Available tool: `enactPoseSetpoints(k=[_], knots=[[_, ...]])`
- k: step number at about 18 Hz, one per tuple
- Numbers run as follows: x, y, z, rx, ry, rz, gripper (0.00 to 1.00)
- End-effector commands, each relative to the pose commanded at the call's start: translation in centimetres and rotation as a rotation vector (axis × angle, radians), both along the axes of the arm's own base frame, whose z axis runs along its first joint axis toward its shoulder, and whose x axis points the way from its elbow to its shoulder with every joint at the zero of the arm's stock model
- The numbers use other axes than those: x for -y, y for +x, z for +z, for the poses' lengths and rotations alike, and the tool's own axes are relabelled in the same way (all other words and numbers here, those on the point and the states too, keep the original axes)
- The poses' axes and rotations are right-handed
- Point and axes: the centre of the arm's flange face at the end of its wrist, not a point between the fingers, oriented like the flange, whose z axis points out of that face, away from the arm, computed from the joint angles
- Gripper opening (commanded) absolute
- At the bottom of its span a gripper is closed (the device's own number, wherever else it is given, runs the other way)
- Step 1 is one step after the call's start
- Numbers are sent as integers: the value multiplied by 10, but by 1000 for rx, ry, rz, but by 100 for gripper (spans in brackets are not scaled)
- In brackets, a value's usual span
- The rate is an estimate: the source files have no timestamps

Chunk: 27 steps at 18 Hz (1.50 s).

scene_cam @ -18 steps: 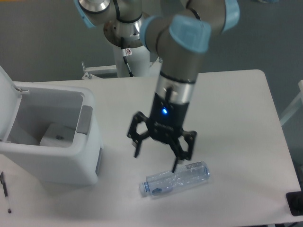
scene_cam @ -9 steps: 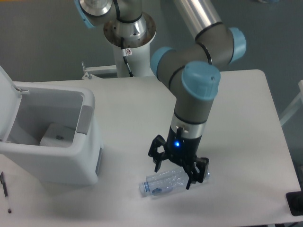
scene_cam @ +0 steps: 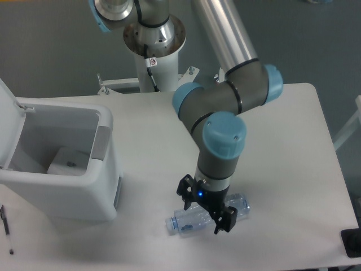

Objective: Place the trash in the trash can
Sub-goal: 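Move the open gripper over the clear plastic bottle and lower, then close the gripper around the bottle and lift it off the table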

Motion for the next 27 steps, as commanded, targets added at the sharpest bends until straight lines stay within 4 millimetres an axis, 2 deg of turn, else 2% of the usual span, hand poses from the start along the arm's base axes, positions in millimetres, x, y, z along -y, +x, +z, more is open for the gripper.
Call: enactPoseSetpoints(k=[8, 11, 13, 19, 24, 25, 27], knots=[[-6, 7, -31, -3, -60, -36, 100], [-17, 25, -50, -41, -126, -66, 100], [-16, 31, -60, -60, -169, -73, 100], [-18, 34, -70, -57, -181, -74, 100], [-26, 38, -87, -67, -168, -55, 100], [-27, 38, -88, -66, -164, -29, 99], [-28, 37, -88, -65, -161, -9, 81]])
